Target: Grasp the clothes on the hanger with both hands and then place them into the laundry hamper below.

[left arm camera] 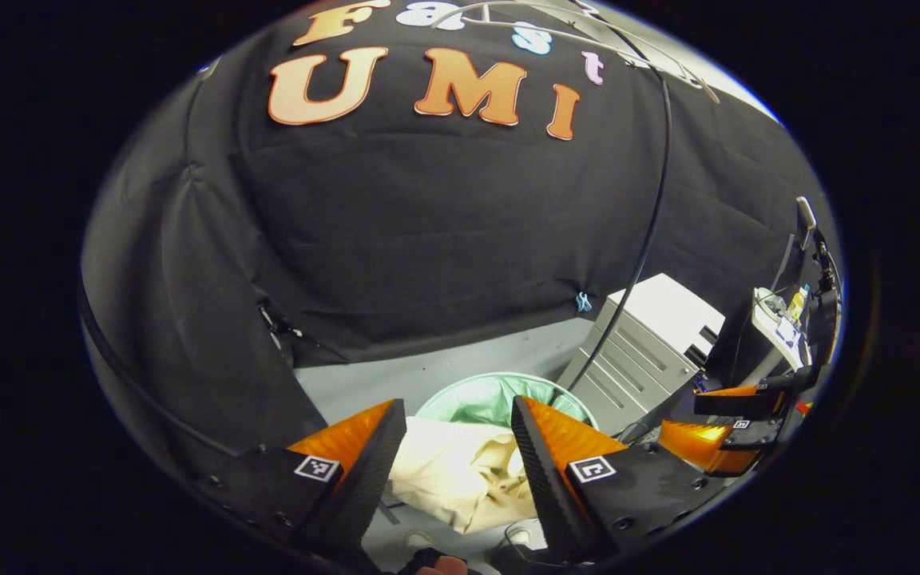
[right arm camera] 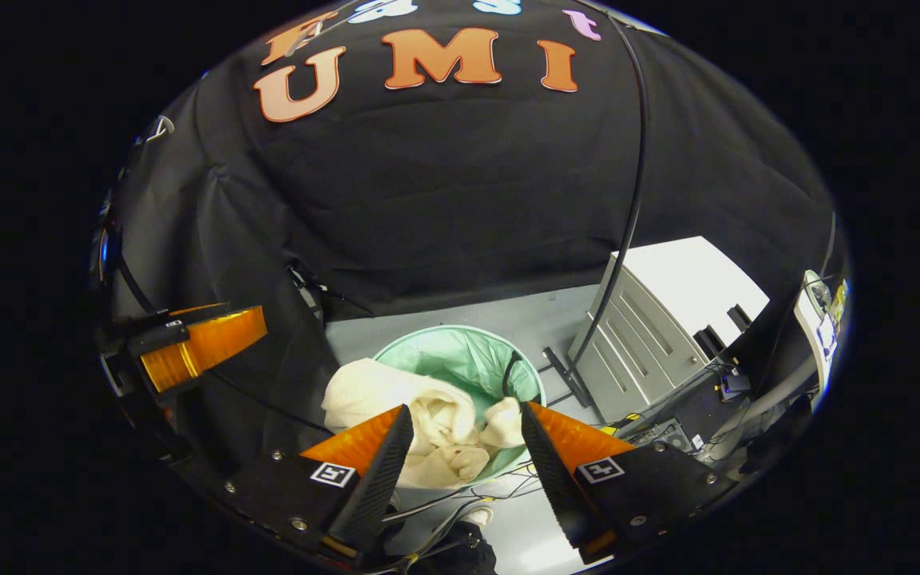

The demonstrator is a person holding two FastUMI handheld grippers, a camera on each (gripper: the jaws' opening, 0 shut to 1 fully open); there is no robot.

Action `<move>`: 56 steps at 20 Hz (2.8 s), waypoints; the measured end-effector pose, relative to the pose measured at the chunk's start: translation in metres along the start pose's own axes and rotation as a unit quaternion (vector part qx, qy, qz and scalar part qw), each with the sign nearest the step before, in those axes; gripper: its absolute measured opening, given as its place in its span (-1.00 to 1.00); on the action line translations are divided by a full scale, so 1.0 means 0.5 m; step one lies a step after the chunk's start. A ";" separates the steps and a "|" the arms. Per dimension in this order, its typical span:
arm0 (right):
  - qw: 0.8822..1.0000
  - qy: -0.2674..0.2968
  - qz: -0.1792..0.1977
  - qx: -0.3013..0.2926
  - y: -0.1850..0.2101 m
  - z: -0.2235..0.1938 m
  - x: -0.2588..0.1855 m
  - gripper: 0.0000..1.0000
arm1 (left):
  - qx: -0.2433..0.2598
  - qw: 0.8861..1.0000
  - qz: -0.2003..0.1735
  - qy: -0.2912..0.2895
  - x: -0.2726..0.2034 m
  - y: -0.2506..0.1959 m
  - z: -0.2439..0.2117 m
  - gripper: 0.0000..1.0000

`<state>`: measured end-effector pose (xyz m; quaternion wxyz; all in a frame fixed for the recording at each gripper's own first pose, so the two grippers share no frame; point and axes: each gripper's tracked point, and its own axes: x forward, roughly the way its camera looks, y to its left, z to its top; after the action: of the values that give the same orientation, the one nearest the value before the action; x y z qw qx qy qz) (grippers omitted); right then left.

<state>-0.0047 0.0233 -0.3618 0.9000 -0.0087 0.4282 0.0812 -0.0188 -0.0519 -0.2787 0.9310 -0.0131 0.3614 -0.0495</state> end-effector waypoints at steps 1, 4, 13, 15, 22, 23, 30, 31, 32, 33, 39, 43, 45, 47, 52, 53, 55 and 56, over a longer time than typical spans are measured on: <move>1.000 -0.005 -0.001 0.001 0.002 0.008 -0.003 0.72 | 0.000 1.000 0.000 -0.009 -0.004 -0.001 0.011 0.78; 1.000 -0.022 -0.003 -0.001 -0.004 0.028 -0.023 0.72 | -0.001 1.000 -0.001 -0.030 -0.023 -0.006 0.034 0.77; 0.990 -0.138 0.022 -0.013 0.025 0.153 -0.160 0.71 | 0.003 0.996 -0.002 -0.094 -0.110 -0.009 0.103 0.87; 0.982 -0.185 0.026 -0.023 0.028 0.204 -0.216 0.71 | -0.003 0.992 0.002 -0.127 -0.152 -0.004 0.143 0.78; 0.937 -0.344 0.033 -0.055 0.017 0.322 -0.454 0.71 | -0.025 0.968 0.004 -0.248 -0.297 -0.002 0.251 0.77; 0.930 -0.359 0.025 -0.067 0.006 0.337 -0.480 0.70 | -0.027 0.966 -0.001 -0.256 -0.309 -0.011 0.256 0.77; 0.915 -0.400 0.001 -0.061 0.002 0.377 -0.548 0.71 | -0.035 0.950 -0.010 -0.310 -0.373 -0.023 0.327 0.78; 0.915 -0.399 0.003 -0.055 -0.001 0.373 -0.548 0.71 | -0.027 0.948 -0.012 -0.316 -0.378 -0.031 0.329 0.77; 0.917 -0.397 0.003 -0.051 -0.006 0.372 -0.548 0.71 | -0.019 0.947 -0.011 -0.320 -0.384 -0.035 0.334 0.78; 0.917 -0.396 0.001 -0.048 -0.018 0.370 -0.553 0.71 | -0.014 0.946 -0.010 -0.323 -0.389 -0.037 0.342 0.90; 0.907 -0.418 -0.038 -0.031 -0.096 0.384 -0.610 0.71 | -0.018 0.943 -0.005 -0.332 -0.406 -0.035 0.353 0.77; 0.905 -0.422 -0.052 -0.016 -0.134 0.385 -0.622 0.71 | -0.014 0.941 -0.006 -0.337 -0.407 -0.041 0.359 0.77; 0.904 -0.425 -0.054 -0.010 -0.143 0.387 -0.624 0.71 | -0.011 0.940 -0.005 -0.342 -0.409 -0.042 0.370 0.77; 0.904 -0.423 -0.059 -0.008 -0.153 0.388 -0.625 0.71 | -0.012 0.940 -0.005 -0.342 -0.412 -0.039 0.370 0.78; 0.902 -0.426 -0.065 -0.008 -0.164 0.392 -0.634 0.71 | -0.021 0.941 -0.007 -0.338 -0.405 -0.036 0.363 0.78; 0.901 -0.428 -0.069 -0.008 -0.170 0.393 -0.638 0.71 | -0.024 0.941 -0.007 -0.338 -0.401 -0.035 0.364 0.78; 0.901 -0.426 -0.076 -0.008 -0.182 0.392 -0.639 0.71 | -0.026 0.942 -0.004 -0.334 -0.399 -0.030 0.358 0.78; 0.902 -0.425 -0.079 -0.007 -0.189 0.392 -0.642 0.71 | -0.027 0.942 -0.003 -0.334 -0.397 -0.030 0.358 0.78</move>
<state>-0.0385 -0.0977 0.0053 0.9999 -0.0141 0.0027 0.0086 -0.0450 -0.0484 -0.0122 0.9974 -0.0549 0.0309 -0.0358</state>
